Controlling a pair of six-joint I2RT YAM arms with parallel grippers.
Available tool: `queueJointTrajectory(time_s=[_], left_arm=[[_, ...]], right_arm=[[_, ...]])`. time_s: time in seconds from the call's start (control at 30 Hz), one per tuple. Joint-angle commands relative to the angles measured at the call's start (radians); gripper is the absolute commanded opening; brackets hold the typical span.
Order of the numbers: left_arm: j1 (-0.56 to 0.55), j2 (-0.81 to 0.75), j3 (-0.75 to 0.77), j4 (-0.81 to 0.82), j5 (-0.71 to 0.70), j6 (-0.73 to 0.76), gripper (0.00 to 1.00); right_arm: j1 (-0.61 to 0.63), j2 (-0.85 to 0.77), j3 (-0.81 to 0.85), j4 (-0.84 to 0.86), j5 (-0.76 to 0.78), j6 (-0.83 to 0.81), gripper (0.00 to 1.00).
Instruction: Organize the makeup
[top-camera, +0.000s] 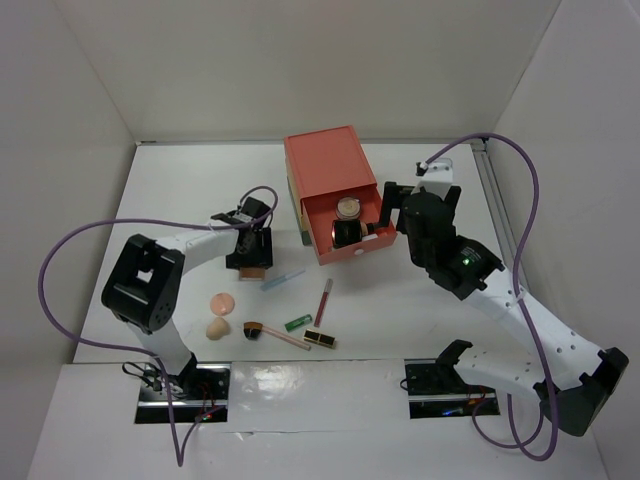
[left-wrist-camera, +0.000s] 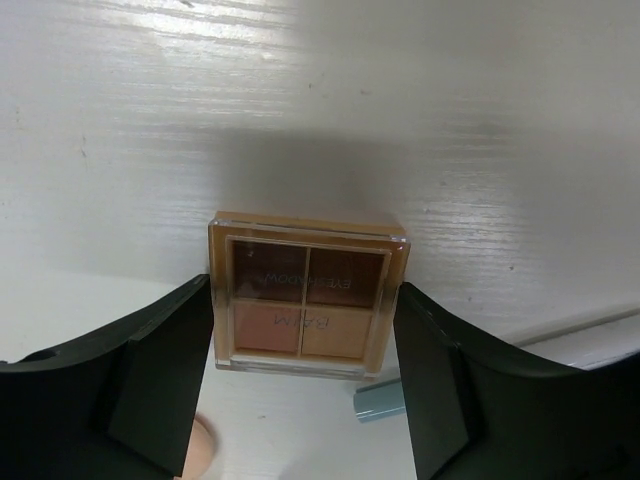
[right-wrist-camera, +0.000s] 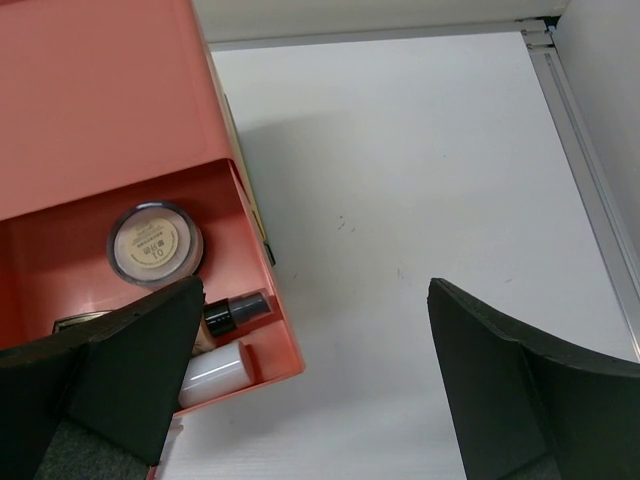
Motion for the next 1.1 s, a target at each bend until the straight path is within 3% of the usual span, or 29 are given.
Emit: queueJointTrajectory(time_s=[0.0, 0.27, 0.4, 0.53, 0.8, 1.07], left_arm=[[0.003, -0.016, 0.033, -0.084, -0.030, 0.002, 0.36], [-0.043, -0.271, 0.285, -0.181, -0.100, 0.014, 0.35], [-0.082, -0.383, 0.392, -0.115, 0.031, 0.100, 0.38], [-0.181, -0.383, 0.485, -0.020, 0.157, 0.207, 0.43], [-0.339, -0.092, 0.798, -0.020, 0.259, 0.252, 0.45], [-0.410, 0.230, 1.115, -0.101, 0.141, 0.261, 0.45]], right_arm=[[-0.007, -0.019, -0.009, 0.061, 0.020, -0.016, 1.00], [-0.007, -0.039, -0.009, 0.070, 0.011, -0.016, 1.00], [-0.016, -0.049, -0.018, 0.070, 0.001, -0.016, 1.00], [-0.016, -0.067, -0.028, 0.070, 0.014, -0.016, 1.00], [-0.016, -0.122, -0.028, 0.080, 0.023, -0.016, 1.00], [-0.016, -0.141, -0.028, 0.070, 0.034, -0.007, 1.00]])
